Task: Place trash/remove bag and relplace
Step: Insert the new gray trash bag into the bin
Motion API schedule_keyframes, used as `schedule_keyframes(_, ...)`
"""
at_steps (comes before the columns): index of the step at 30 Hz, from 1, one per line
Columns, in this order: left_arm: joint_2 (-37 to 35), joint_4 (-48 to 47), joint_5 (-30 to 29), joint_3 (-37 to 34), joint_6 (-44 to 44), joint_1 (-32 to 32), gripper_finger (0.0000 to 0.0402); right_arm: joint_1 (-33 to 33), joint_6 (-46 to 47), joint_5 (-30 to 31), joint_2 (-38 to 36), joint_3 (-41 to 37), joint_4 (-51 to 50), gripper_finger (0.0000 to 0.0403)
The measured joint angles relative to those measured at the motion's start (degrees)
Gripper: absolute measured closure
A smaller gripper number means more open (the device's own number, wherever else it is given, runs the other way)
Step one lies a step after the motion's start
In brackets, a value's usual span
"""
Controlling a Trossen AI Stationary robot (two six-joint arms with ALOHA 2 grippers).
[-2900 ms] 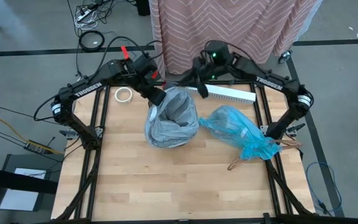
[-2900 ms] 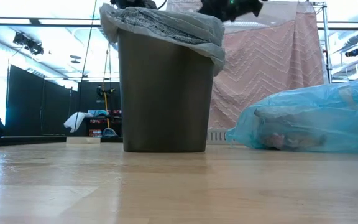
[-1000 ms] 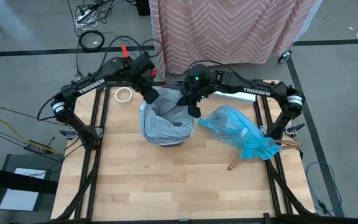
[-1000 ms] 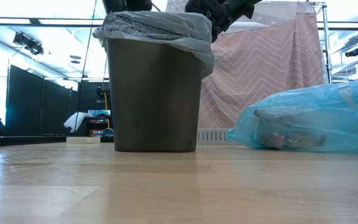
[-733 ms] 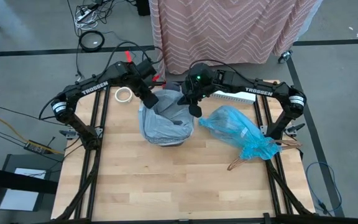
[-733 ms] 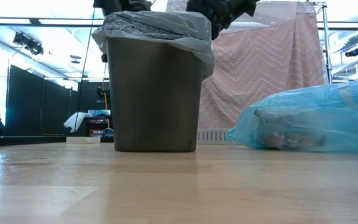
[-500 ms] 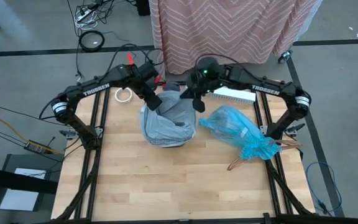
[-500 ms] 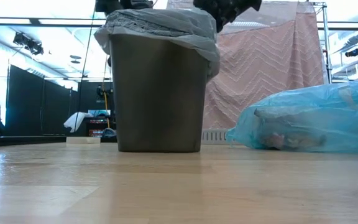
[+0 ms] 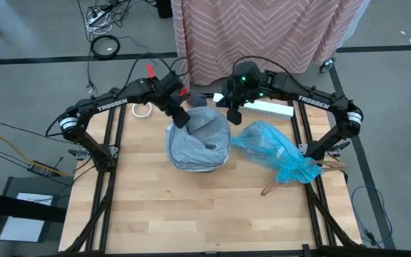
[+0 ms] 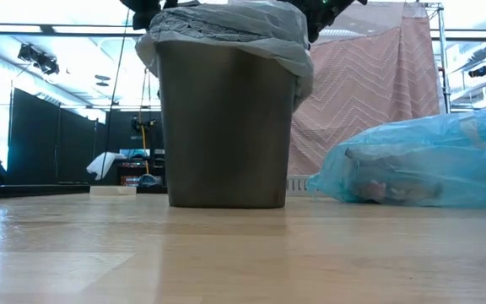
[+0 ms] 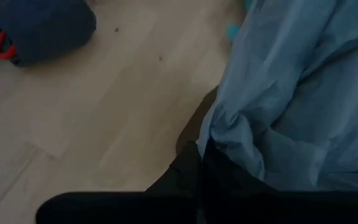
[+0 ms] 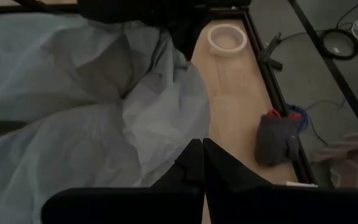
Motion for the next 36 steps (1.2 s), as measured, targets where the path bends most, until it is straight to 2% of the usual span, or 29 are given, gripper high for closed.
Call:
schedule_keyframes(4, 0.36, -0.46, 1.33, 2.54, 1.45, 1.08, 0.0389, 0.00, -0.24, 0.11, 0.00, 0.00, -0.62, 0.0403)
schedule_keyframes(8, -0.10, -1.93, 3.95, 3.48, 4.64, 2.24, 0.0363, -0.02, 0.04, 0.17, 0.00, 0.00, -0.59, 0.0403)
schedule_keyframes(20, -0.07, -3.07, 3.45, 2.94, 6.56, 2.52, 0.0217, -0.02, 1.50, 0.20, 0.00, 0.00, -0.63, 0.0403)
schedule_keyframes(23, -0.15, -2.87, 3.53, 3.20, 6.19, 3.96, 0.0191, -0.02, 2.13, 0.20, 0.00, 0.00, -0.77, 0.0403)
schedule_keyframes(31, -1.53, -3.07, 7.68, 7.95, 3.44, 9.97, 0.0183, -0.06, 3.43, 0.21, 0.02, 0.00, -3.33, 0.0403)
schedule_keyframes(33, -1.53, -3.48, 9.99, 8.01, 3.13, 11.11, 0.0183, -0.04, 3.43, 0.20, 0.02, 0.00, -4.24, 0.0403)
schedule_keyframes(36, -1.53, -3.94, 10.48, 6.66, 3.23, 11.62, 0.0183, -0.04, 3.43, 0.22, 0.02, 0.00, -4.55, 0.0403)
